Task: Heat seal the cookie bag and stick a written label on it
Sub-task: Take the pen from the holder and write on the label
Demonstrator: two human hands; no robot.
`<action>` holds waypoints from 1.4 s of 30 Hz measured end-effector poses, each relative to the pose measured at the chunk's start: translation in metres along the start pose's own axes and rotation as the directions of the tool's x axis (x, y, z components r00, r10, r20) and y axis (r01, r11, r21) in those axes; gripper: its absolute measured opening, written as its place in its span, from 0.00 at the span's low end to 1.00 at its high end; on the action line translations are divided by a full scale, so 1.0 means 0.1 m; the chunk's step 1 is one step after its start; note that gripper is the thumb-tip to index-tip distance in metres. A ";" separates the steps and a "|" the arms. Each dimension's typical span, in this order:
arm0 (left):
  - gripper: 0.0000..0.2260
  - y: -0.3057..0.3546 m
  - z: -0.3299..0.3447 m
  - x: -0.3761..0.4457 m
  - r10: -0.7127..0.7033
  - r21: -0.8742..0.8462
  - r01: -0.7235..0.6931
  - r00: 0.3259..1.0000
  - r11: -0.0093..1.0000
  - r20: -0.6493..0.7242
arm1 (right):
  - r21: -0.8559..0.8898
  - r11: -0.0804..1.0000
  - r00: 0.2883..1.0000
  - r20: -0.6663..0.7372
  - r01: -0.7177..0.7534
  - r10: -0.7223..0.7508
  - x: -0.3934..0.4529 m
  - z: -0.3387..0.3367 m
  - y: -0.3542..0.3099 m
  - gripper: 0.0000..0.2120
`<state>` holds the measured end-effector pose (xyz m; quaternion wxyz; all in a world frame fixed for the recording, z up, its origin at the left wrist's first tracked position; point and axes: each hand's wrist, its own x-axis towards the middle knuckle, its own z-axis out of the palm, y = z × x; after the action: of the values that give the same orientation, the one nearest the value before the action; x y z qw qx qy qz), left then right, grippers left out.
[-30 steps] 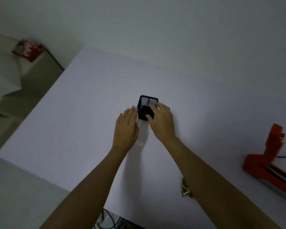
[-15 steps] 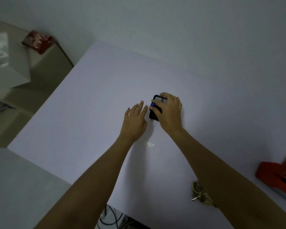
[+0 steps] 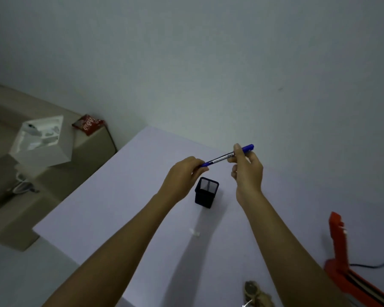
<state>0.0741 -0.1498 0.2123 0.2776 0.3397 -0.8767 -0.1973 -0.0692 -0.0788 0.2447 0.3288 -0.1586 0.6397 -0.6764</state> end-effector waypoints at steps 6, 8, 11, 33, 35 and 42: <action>0.10 0.38 -0.24 -0.28 0.140 0.083 -0.139 0.990 0.987 -0.016 | -0.087 0.996 0.986 0.164 0.029 -0.015 -0.43 -0.06 -0.07 0.12; 0.10 0.45 -0.33 -0.33 0.106 0.074 -0.110 0.993 0.991 0.056 | -0.081 0.995 0.982 0.182 0.059 -0.043 -0.49 -0.09 -0.13 0.11; 0.12 0.53 -0.48 -0.36 0.065 -0.069 -0.058 0.992 0.996 0.108 | -0.088 0.990 0.977 0.193 0.112 -0.094 -0.54 -0.04 -0.26 0.12; 0.07 -0.91 -0.98 -0.31 -0.356 -0.638 0.420 0.904 0.645 0.236 | 0.208 0.974 0.994 0.082 -0.087 0.071 -0.21 0.38 -0.15 0.13; 0.07 -1.04 -0.80 -0.25 -0.377 -0.608 0.453 0.889 0.652 0.258 | 0.177 0.978 0.992 0.086 -0.108 0.094 -0.21 0.38 -0.06 0.14; 0.06 -1.63 0.15 -0.36 -0.527 -0.271 0.651 0.744 0.709 0.410 | 0.144 0.973 0.984 0.056 -0.178 0.171 -0.15 0.11 0.39 0.12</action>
<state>0.1659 -0.2350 0.1012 0.1239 0.5063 -0.6921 -0.4993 -0.0414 -0.0762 0.2117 0.4116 -0.0914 0.5918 -0.6870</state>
